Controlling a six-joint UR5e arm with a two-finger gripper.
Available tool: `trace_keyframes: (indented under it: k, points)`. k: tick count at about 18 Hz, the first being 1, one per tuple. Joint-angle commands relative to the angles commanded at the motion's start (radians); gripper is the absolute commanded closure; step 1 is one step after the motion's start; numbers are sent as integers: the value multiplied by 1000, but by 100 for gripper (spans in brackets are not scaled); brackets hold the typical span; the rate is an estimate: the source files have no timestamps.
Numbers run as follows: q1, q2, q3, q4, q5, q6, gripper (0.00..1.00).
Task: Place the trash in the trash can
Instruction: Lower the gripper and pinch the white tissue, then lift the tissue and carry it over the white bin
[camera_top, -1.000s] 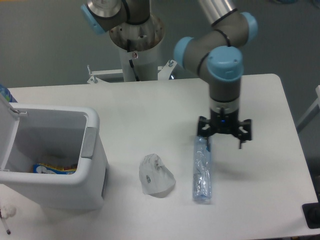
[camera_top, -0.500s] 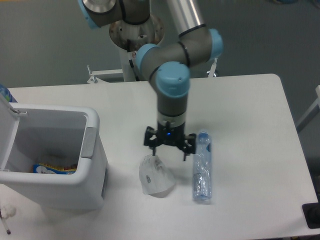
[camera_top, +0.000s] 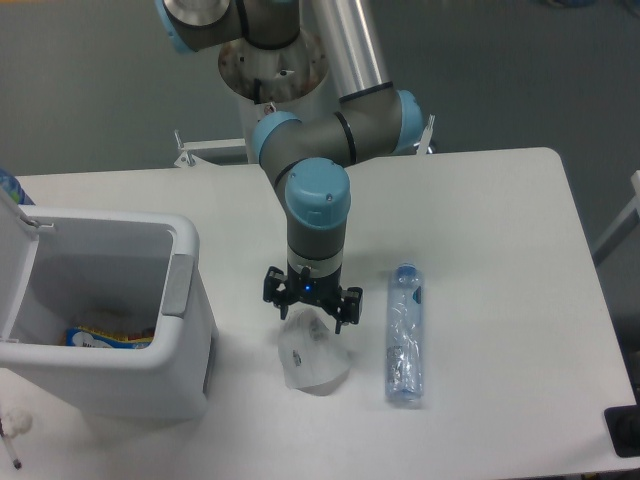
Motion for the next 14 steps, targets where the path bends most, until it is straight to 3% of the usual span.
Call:
trace_keyframes:
  k: [8, 14]
  points:
    - [37, 11, 20, 0, -18, -12, 100]
    - [55, 48, 124, 0, -18, -120, 100]
